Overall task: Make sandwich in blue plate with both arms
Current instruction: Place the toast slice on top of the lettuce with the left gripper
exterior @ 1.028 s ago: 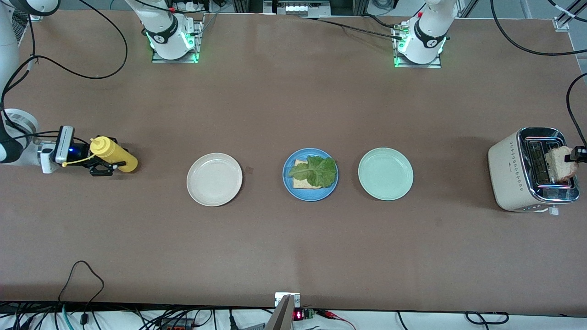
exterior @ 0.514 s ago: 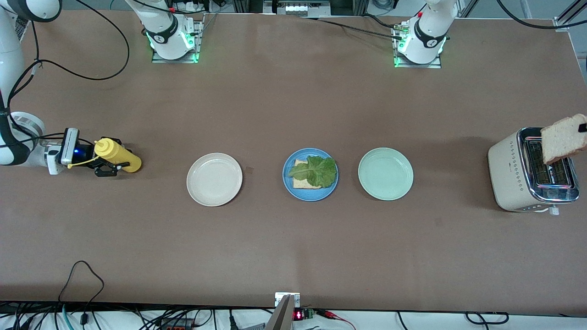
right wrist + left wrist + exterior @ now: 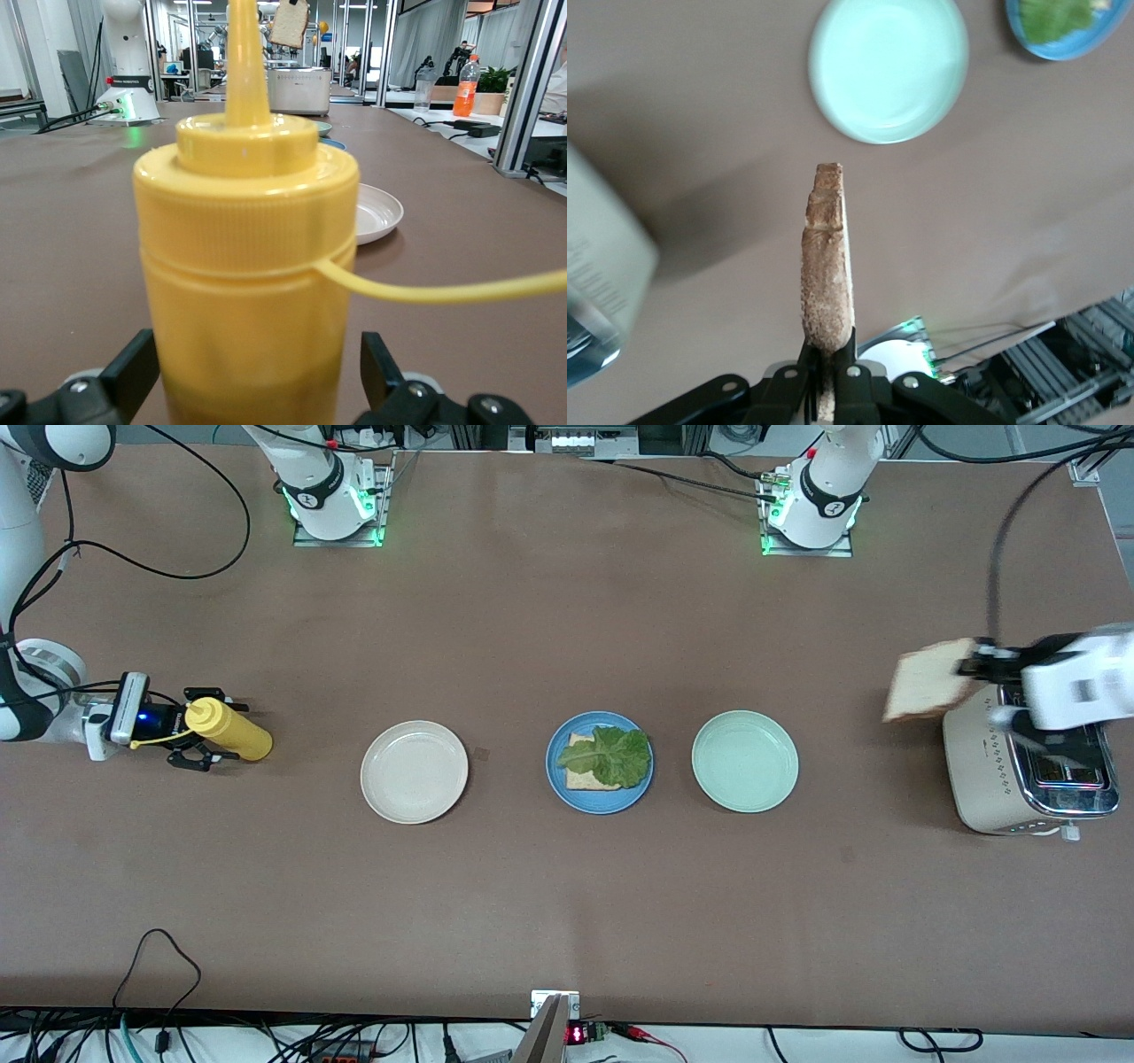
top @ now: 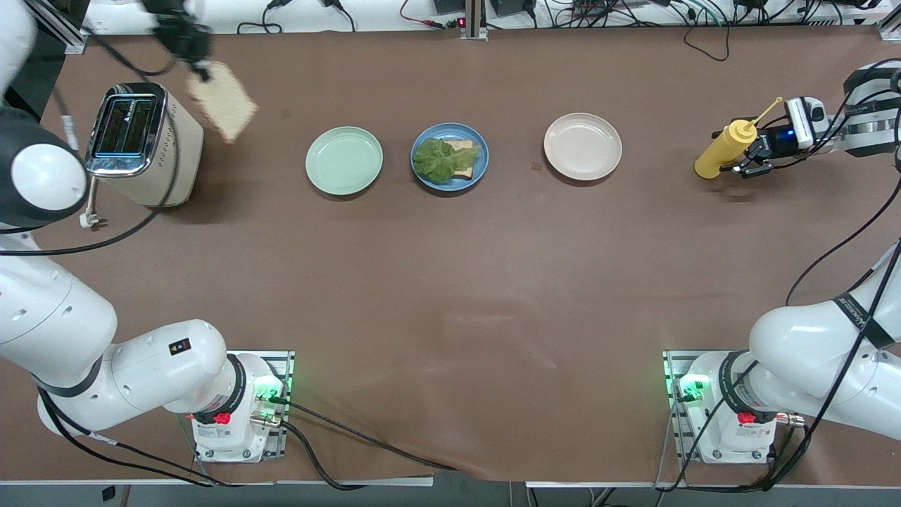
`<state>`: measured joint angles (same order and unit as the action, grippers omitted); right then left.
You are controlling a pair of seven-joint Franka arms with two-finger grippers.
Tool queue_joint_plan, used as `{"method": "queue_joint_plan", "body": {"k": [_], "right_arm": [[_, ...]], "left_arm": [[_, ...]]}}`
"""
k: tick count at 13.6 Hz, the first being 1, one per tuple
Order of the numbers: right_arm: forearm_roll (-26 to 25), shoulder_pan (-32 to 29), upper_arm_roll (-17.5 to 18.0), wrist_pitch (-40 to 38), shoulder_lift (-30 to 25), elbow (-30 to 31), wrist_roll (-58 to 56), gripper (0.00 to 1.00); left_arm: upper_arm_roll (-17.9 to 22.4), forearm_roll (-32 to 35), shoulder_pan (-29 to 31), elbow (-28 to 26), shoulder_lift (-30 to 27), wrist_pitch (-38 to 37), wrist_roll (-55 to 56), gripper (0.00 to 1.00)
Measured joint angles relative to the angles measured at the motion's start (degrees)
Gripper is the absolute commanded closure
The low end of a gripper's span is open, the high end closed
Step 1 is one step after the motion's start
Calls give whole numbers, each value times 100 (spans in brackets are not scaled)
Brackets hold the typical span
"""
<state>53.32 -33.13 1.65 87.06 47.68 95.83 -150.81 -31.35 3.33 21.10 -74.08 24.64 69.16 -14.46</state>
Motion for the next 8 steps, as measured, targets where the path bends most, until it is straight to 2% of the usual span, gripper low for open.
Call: {"method": "queue_joint_plan", "body": {"k": [2, 4, 8], "right_arm": [[0, -108, -5, -3, 0, -159, 3, 0], [-15, -257, -34, -16, -11, -363, 6, 0], [-251, -541, -209, -234, -304, -997, 680, 0]], "left_arm": [[-46, -275, -636, -41, 368, 446, 527, 99], [-43, -922, -947, -136, 771, 1150, 682, 99], [-35, -2918, -991, -265, 1520, 2595, 686, 99]]}}
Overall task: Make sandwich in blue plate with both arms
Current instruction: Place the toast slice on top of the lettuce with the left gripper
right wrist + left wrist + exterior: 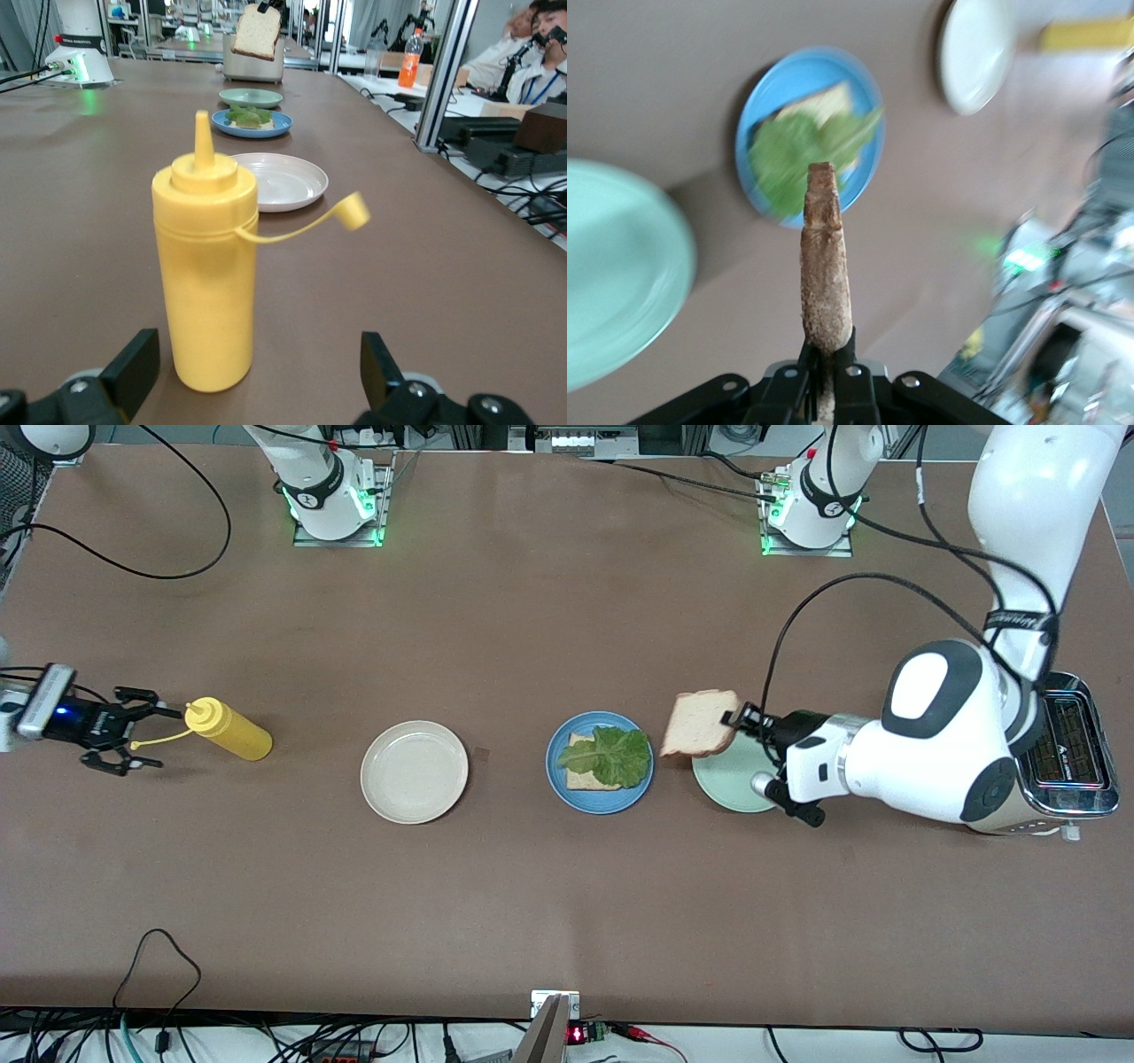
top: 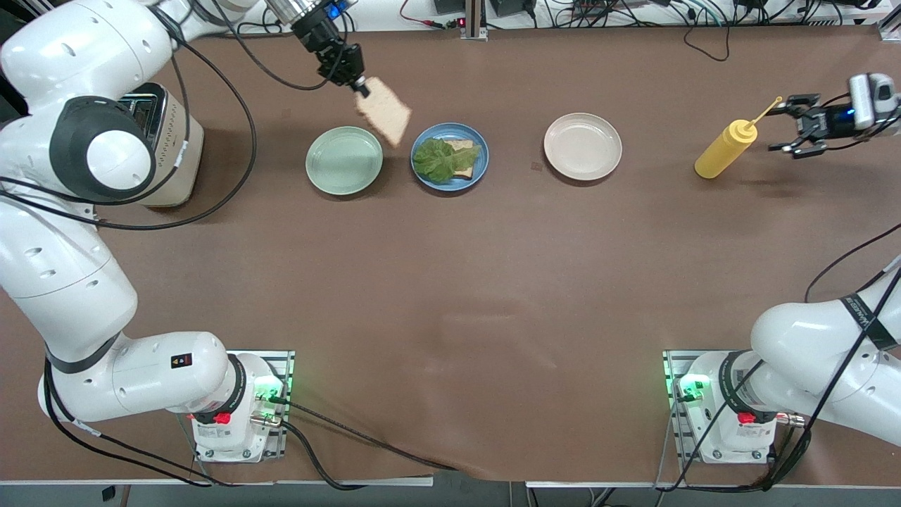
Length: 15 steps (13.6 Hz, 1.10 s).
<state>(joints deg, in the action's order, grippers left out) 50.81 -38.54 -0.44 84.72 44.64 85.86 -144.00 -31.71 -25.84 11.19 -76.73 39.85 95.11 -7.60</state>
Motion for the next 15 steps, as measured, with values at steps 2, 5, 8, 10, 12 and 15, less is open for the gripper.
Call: {"method": "queue_joint_plan", "body": {"k": [2, 5, 8, 10, 12, 15], "right_arm": [[-194, -13, -16, -263, -445, -271, 733, 0], [-502, 105, 0, -421, -1157, -384, 1827, 0], [-996, 655, 24, -413, -1880, -420, 3147, 0], [-1329, 1171, 36, -303, -2388, -429, 4232, 0], [-1742, 1733, 44, -86, -2849, -429, 5354, 0], [-2802, 2606, 52, 310, -3368, -411, 6731, 0]], "left_arm": [[-7, -965, -60, -414, 94, 958, -123, 99], [-10, -1501, -242, -1229, 137, 1899, -827, 99], [-8, -2291, -267, -1803, 195, 2345, -1511, 99], [-9, -2430, -303, -2023, 214, 2510, -1917, 97], [-4, -2469, -304, -2153, 342, 2692, -2456, 87], [20, -2475, -298, -2183, 555, 3008, -3145, 1]]}}
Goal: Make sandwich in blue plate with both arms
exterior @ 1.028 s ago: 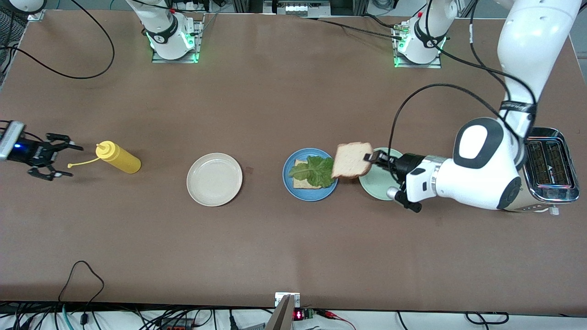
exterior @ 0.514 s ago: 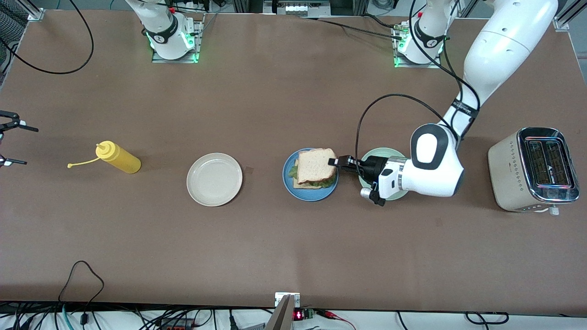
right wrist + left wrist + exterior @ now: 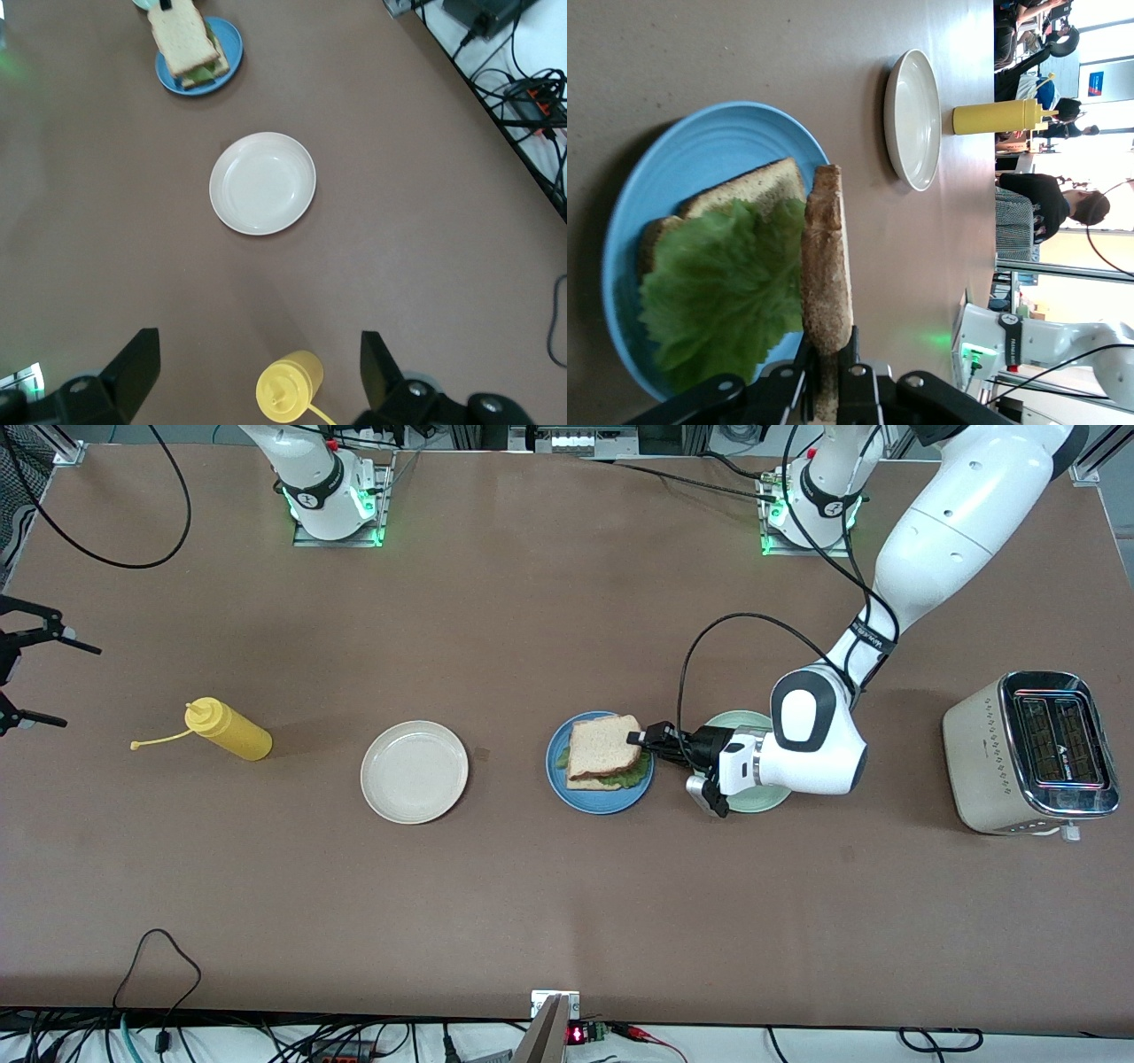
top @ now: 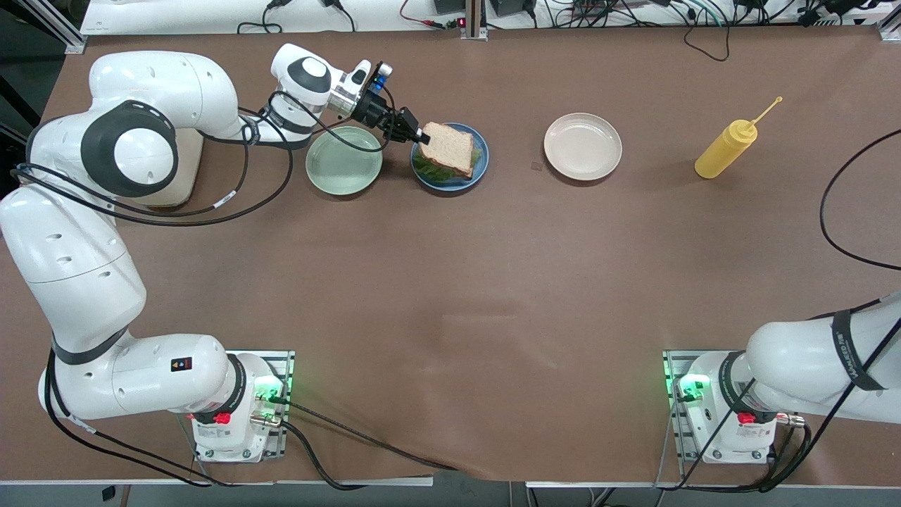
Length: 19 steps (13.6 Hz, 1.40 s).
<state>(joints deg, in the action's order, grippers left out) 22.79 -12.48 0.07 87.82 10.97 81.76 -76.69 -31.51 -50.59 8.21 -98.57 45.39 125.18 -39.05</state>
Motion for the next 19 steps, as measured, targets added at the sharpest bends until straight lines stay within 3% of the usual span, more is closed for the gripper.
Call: {"method": "queue_joint_plan", "body": {"k": [5, 9, 13, 19], "right_arm": [[-1314, 978, -63, 93, -236, 144, 2939, 0], [-1653, 1448, -483, 103, -248, 227, 4776, 0], [-2140, 1670, -527, 97, -371, 449, 6150, 0], [-2167, 1730, -614, 180, -419, 548, 6485, 0]], "left_arm": [[41, 225, 182, 80, -96, 64, -454, 0], [116, 1947, 500, 199, -592, -802, -164, 0], [144, 3874, 738, 496, -1041, -2106, 714, 0], [158, 5779, 832, 655, -2501, -3710, 1389, 0]]}}
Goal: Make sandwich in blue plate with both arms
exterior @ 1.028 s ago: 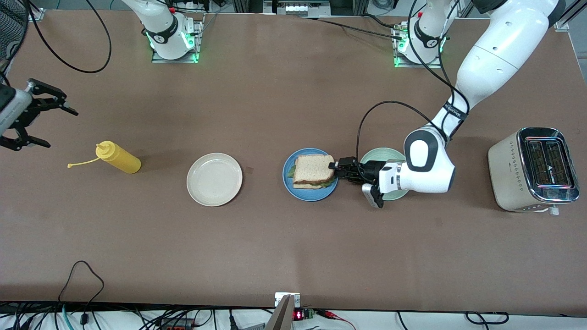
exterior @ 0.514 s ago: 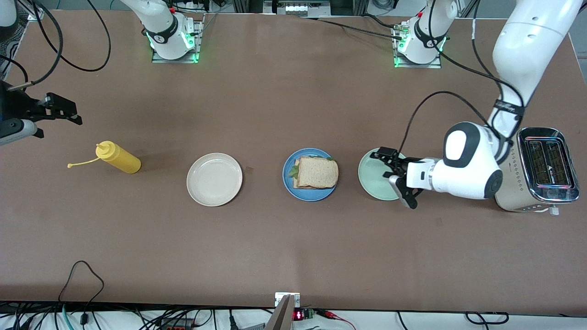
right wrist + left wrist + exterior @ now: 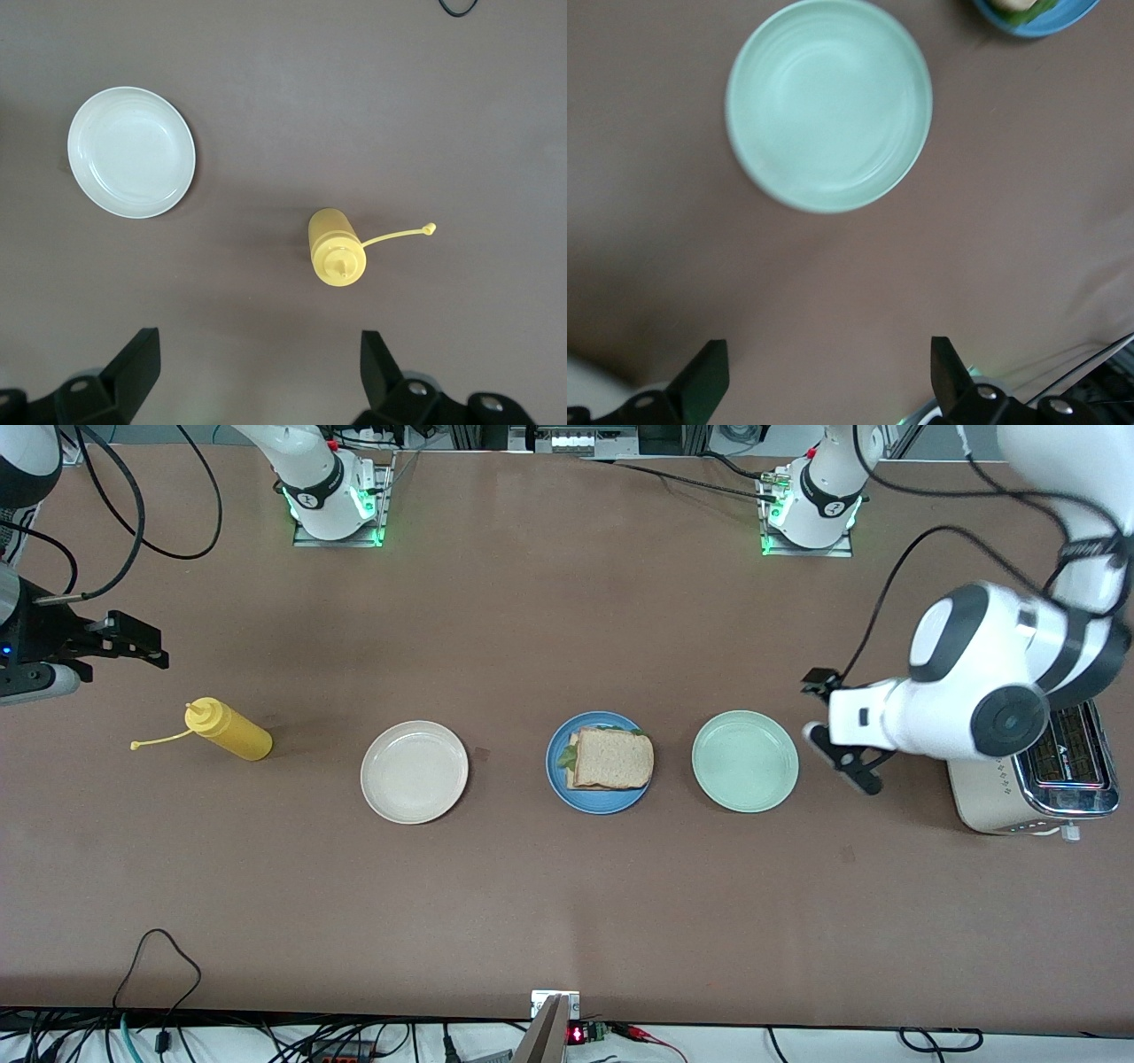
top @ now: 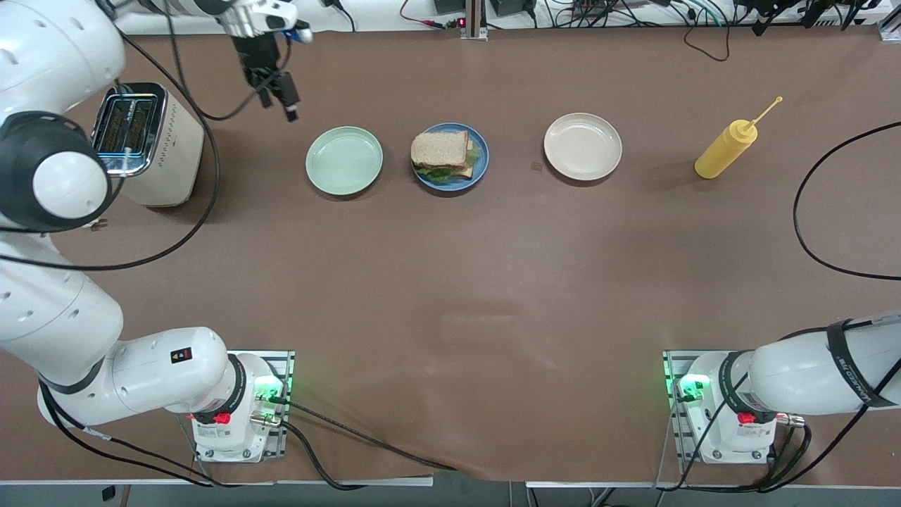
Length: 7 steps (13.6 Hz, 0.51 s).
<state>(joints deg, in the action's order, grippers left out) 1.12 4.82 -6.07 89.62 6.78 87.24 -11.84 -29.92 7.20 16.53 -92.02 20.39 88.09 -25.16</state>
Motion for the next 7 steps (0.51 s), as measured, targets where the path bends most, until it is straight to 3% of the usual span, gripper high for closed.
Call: {"method": "queue_joint_plan", "body": {"k": [3, 4, 7], "right_arm": [[2, 1, -5, 21, 12, 40, 242, 0], [2, 2, -5, 46, 15, 52, 383, 0], [2, 0, -8, 67, 16, 56, 532, 0]], "left_arm": [[241, 384, 2, 276, -629, -418, 9, 0], [610, 340, -196, 338, -843, -448, 28, 0], [2433, -348, -1413, 322, -1411, -448, 879, 0]]}}
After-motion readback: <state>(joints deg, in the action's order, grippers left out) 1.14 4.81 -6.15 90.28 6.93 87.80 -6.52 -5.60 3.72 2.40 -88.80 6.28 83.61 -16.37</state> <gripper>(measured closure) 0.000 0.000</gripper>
